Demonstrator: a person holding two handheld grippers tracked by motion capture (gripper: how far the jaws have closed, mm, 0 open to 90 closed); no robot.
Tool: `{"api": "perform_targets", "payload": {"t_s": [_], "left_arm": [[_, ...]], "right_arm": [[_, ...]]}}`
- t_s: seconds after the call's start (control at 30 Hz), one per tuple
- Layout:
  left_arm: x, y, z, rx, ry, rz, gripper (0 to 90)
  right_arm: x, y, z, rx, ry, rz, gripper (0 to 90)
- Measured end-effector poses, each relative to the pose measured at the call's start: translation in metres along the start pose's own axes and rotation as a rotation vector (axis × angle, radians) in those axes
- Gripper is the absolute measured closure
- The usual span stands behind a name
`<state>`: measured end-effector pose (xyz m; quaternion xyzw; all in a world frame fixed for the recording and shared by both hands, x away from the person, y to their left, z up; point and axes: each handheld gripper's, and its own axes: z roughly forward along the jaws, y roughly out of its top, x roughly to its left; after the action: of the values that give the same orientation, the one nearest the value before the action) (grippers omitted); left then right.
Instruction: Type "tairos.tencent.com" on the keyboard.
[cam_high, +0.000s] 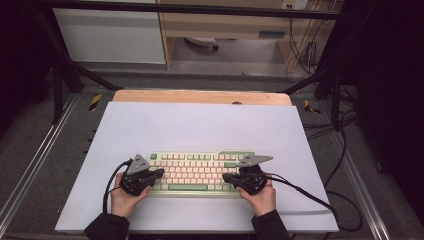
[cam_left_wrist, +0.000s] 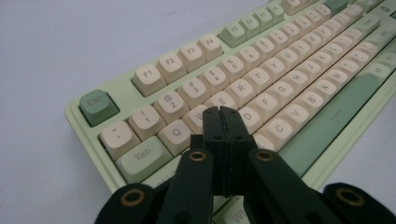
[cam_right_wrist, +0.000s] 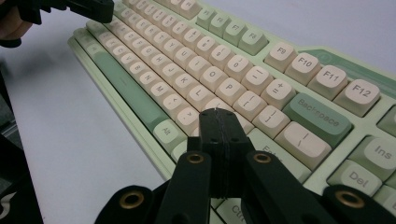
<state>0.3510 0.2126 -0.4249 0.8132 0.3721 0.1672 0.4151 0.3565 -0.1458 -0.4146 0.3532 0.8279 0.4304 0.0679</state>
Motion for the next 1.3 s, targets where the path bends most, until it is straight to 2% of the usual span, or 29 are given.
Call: {"api": "perform_targets", "payload": {"t_s": [0.3, 0.83, 1.3], "left_arm": [[0.003, -0.004, -0.006, -0.002, 0.002, -0.004, 90.0], [0.006, -0.006, -0.01, -0.009, -0.008, -0.02, 90.0], [0.007, -0.006, -0.011, -0.009, -0.01, -0.02, 90.0]], "right_arm": [[0.001, 0.001, 0.002, -0.003, 0.006, 0.008, 90.0], [0.011, 0.007, 0.015, 0.019, 0.026, -0.017, 90.0], [0.016, 0.009, 0.035, 0.042, 0.038, -0.031, 90.0]]}}
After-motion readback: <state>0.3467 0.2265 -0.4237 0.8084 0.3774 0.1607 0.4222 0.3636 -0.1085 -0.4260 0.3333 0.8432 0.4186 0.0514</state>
